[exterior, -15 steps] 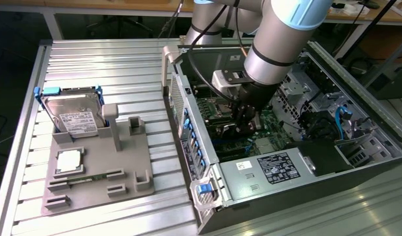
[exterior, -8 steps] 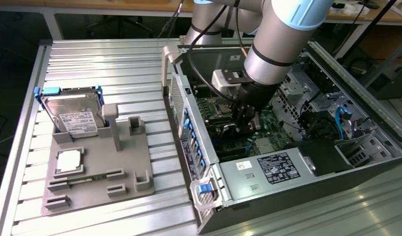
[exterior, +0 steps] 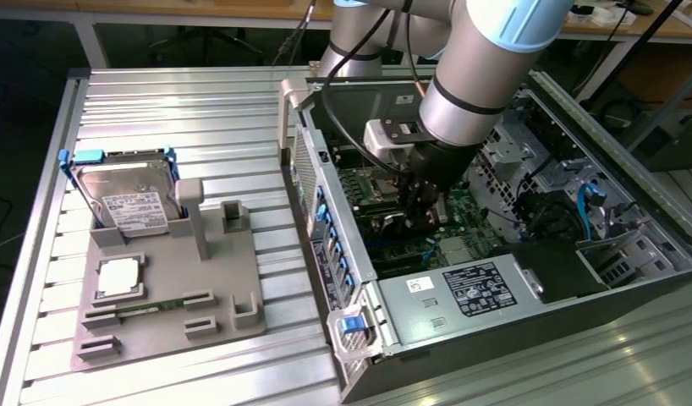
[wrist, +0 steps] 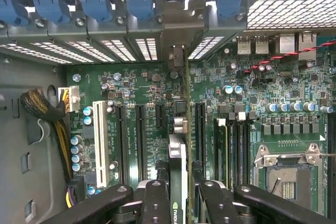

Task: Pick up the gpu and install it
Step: 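Insert the gpu into the slot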

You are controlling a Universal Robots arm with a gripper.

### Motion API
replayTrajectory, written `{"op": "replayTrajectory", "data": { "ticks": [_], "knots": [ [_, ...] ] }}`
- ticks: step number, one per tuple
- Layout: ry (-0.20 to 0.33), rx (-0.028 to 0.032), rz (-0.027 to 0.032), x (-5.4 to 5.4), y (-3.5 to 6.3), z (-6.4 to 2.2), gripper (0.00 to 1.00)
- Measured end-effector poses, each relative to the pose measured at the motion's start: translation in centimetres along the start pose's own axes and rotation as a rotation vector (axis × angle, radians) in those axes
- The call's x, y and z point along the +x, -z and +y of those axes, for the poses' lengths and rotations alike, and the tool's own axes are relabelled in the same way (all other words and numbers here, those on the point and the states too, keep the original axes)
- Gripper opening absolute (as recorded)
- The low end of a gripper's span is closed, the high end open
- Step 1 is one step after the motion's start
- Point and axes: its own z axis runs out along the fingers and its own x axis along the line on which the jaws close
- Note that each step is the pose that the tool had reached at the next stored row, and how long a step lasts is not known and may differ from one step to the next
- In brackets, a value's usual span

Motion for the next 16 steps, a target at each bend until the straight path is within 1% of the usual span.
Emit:
{"op": "replayTrajectory", "data": {
  "ticks": [5,8,9,10,11,16],
  "knots": [
    [-0.002,-0.0001,0.0003,0.01,-0.24,-0.01,0.27],
    [-0.004,-0.0020,-0.0002,0.00,-0.38,0.00,0.27],
    [-0.005,-0.0035,-0.0007,-0.01,-0.31,-0.01,0.27],
    [-0.005,-0.0042,-0.0006,-0.01,0.17,0.00,0.27],
    [-0.005,-0.0045,-0.0002,-0.01,0.32,0.01,0.27],
    [-0.005,-0.0046,-0.0001,0.00,0.32,0.02,0.27]
  ]
}}
